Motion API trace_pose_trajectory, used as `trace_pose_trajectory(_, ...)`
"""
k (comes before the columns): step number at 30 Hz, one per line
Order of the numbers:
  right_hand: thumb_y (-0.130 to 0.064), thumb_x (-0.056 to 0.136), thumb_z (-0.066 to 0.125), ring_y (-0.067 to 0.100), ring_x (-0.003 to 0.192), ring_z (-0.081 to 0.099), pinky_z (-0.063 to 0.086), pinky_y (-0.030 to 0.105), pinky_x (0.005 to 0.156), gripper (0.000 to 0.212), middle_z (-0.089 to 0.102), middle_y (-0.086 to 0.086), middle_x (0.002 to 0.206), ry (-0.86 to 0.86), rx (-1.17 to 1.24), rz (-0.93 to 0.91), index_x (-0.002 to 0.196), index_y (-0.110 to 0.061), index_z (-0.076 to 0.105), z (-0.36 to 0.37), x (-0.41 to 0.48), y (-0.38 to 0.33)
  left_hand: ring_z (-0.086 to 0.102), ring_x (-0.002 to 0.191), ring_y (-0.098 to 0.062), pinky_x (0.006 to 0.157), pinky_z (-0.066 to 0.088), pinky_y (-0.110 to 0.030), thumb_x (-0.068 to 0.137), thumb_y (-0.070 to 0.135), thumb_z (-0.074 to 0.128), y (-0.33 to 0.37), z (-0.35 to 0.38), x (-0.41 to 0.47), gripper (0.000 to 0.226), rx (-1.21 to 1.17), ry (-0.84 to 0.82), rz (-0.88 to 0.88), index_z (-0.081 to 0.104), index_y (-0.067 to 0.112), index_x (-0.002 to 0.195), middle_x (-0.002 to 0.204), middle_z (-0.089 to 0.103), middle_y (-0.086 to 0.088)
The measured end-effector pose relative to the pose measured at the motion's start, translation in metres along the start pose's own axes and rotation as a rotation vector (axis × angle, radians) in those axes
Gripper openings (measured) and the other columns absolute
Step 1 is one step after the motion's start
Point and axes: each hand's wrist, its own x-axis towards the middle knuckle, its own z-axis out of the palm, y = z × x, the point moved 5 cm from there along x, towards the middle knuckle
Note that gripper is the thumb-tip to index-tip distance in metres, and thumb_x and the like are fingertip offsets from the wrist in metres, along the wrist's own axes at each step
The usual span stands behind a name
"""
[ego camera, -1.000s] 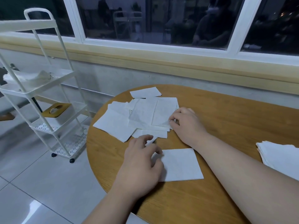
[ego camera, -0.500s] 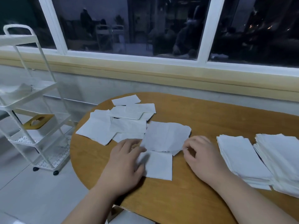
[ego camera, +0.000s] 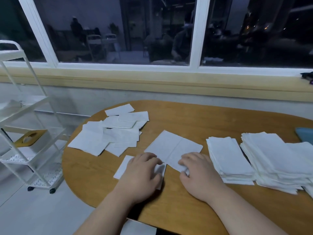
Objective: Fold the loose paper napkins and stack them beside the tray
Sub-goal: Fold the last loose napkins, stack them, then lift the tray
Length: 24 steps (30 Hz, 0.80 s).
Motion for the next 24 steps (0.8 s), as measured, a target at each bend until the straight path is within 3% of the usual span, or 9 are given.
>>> trace_pose_trajectory(5,-0.041,0.099,0.04,0.004,0.14,0.029,0.018,0.032,0.115,0.041,0.041,-0.019,0.148,-0.04,-0.045,0.033,0.137,-0.036,0.053,-0.002,-0.025,0.002,0.034,0.132,-0.001,0.113,0.018,-0.023,0.089,0.037,0.052,0.025,0.015,-0.004,0.039,0.021,-0.026,0.124,0.057,0.035,0.128,0.137,0.046,0.018)
trace_pose_trajectory(8,-0.045,0.098,0.038,0.004,0.14,0.029,0.016,0.033,0.115,0.043,0.04,-0.021,0.148,-0.029,-0.052,0.005,0.137,-0.037,0.053,-0.004,-0.045,-0.001,0.036,0.132,-0.002,0.117,0.021,-0.029,0.088,0.043,0.046,0.034,0.021,-0.01,0.042,0.062,-0.039,0.174,0.057,0.035,0.128,0.136,0.049,0.018)
trace_pose_trajectory(13,-0.047,0.085,0.051,0.006,0.11,0.057,0.026,0.03,0.097,0.033,0.066,-0.018,0.116,0.033,-0.054,-0.077,0.107,-0.035,0.072,-0.007,-0.081,-0.013,0.04,0.133,-0.002,0.117,0.023,-0.039,0.092,0.05,0.035,0.025,0.017,-0.018,0.036,0.083,-0.042,0.144,0.057,0.039,0.119,0.134,0.051,0.02)
trace_pose_trajectory(16,-0.047,0.084,0.055,0.003,0.106,0.056,0.027,0.027,0.096,0.032,0.065,-0.022,0.111,0.034,0.013,-0.15,0.107,-0.033,0.071,-0.009,-0.095,-0.016,0.042,0.132,-0.006,0.113,0.027,-0.032,0.091,0.044,0.041,0.024,0.013,-0.026,0.032,0.071,0.02,0.153,0.061,0.036,0.115,0.132,0.054,0.016)
trace_pose_trajectory(19,-0.043,0.085,0.058,-0.001,0.109,0.052,0.026,0.022,0.102,0.03,0.064,-0.023,0.113,0.066,0.087,-0.231,0.11,-0.032,0.071,-0.014,-0.103,-0.018,0.039,0.138,-0.01,0.114,0.027,-0.031,0.089,0.041,0.052,0.032,0.016,-0.04,0.032,0.039,-0.02,0.25,0.063,0.033,0.118,0.137,0.054,0.013)
trace_pose_trajectory(24,-0.047,0.084,0.057,0.003,0.113,0.052,0.032,0.031,0.104,0.034,0.063,-0.02,0.112,0.175,0.086,-0.097,0.109,-0.028,0.071,-0.021,-0.113,-0.003,0.041,0.133,-0.006,0.112,0.03,-0.031,0.085,0.068,0.06,0.053,0.02,-0.059,0.049,0.007,-0.082,0.373,0.064,0.034,0.12,0.136,0.053,0.015)
